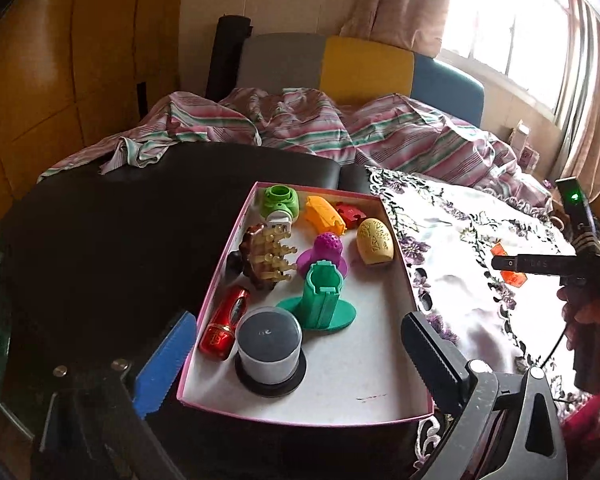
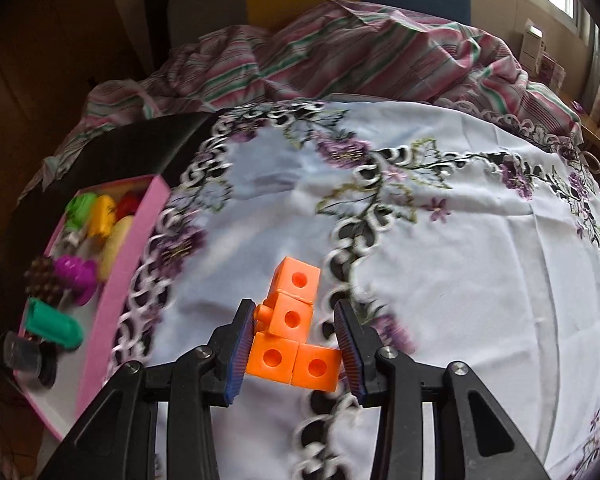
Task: Organize rigid objects
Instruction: 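Carry the orange cube cluster over the tray with the right gripper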
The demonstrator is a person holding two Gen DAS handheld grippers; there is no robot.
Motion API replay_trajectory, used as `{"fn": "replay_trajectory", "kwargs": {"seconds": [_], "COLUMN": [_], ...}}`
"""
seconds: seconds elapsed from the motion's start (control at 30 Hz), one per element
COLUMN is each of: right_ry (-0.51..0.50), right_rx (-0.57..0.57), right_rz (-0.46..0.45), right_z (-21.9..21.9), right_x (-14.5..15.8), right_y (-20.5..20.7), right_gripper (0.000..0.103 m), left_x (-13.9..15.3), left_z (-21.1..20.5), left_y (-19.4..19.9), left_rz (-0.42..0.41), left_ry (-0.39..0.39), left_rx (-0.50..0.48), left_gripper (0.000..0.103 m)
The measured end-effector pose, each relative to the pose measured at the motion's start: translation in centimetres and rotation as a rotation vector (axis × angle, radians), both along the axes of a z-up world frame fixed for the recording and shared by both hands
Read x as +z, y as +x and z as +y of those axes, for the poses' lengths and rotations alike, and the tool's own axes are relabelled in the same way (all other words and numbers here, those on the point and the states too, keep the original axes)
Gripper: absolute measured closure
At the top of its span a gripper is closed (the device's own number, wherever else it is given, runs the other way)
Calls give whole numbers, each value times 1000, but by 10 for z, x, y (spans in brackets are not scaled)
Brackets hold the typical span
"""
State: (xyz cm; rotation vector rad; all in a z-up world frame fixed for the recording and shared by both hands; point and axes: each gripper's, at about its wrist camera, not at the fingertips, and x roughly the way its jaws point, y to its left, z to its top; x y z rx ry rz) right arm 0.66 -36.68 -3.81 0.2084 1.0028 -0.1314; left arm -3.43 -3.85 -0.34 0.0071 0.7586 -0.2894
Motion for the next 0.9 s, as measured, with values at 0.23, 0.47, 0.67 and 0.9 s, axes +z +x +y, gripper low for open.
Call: {"fn": "replay_trajectory", "kwargs": {"seconds": [0.23,0.47,0.67,0.9], "right_ry": [-17,5,32,62], "right_rx": [46,78,133,193], "right_rz": [-18,-23,-36,-45], "right_z": [42,73,107,140], "right_x": [7,14,19,21], "right_y": [-13,-23,-31,-36], "right_gripper": [63,63,63,63], "left_x": [2,7,10,10], "left_z": [1,4,11,27], "left_y": [-9,-19,-25,-26], "left_rz": [0,-56,-95,-97], "left_ry": [11,83,130,163], "left_rx": [-8,31,87,159], "left_gripper": [0,0,0,0]}}
